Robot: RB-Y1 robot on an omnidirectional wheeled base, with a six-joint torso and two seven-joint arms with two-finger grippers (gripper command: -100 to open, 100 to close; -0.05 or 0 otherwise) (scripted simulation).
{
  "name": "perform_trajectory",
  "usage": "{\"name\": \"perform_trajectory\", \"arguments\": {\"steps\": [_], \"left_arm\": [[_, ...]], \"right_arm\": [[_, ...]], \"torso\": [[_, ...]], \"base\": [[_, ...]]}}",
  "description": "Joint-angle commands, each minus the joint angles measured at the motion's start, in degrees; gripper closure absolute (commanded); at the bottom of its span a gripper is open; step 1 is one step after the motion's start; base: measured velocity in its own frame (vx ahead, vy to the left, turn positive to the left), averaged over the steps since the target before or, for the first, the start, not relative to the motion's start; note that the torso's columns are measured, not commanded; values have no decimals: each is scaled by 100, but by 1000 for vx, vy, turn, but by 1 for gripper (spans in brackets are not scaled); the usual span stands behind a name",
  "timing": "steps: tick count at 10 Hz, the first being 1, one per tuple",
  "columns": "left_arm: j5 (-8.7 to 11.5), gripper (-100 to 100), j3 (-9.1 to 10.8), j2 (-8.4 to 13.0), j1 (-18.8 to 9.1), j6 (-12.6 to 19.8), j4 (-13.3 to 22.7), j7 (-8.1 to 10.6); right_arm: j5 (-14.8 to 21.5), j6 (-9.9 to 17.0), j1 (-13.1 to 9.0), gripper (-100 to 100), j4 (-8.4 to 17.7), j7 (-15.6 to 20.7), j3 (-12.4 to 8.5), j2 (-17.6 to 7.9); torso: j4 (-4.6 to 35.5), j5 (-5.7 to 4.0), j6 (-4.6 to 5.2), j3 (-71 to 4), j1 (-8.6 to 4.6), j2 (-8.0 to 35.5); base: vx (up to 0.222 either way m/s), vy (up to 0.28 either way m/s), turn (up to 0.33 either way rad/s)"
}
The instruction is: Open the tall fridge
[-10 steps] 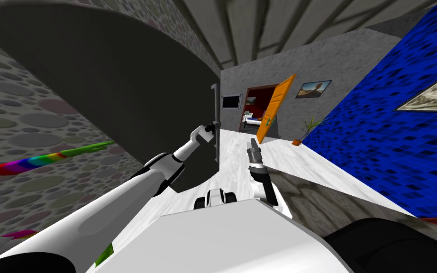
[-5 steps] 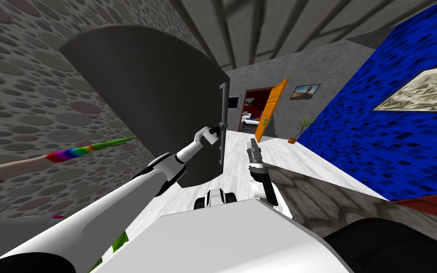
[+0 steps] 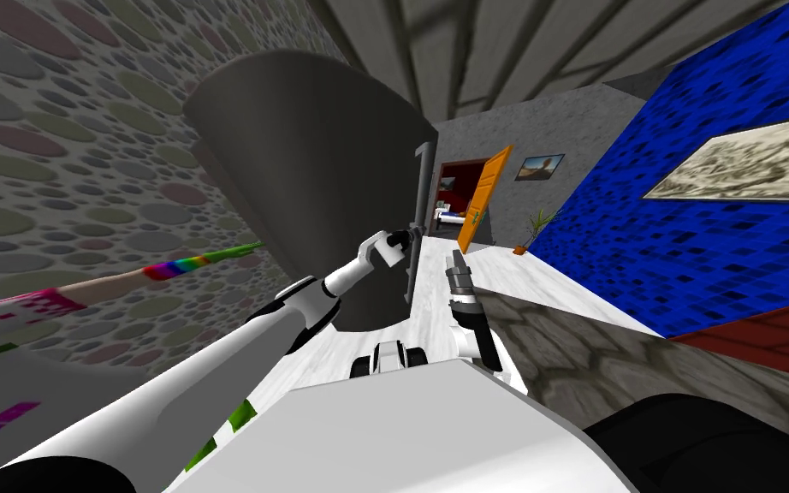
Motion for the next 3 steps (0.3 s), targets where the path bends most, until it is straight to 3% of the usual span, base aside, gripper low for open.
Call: {"name": "perform_trajectory", "arguments": {"steps": [1,3], "left_arm": [[229,-100,-72,33,-197,240,-298,51],[380,-100,-49,81,-412,471,-428,101]], "right_arm": [[0,0,0,0,0,0,0,0],[0,-1,3,0,-1,0,2,2]], "torso": [[1,2,-1,-4,0,-5],[-14,-16,-11,-46,-49,-71]], "base": [[-57,83,-3],[42,-39,70]]}}
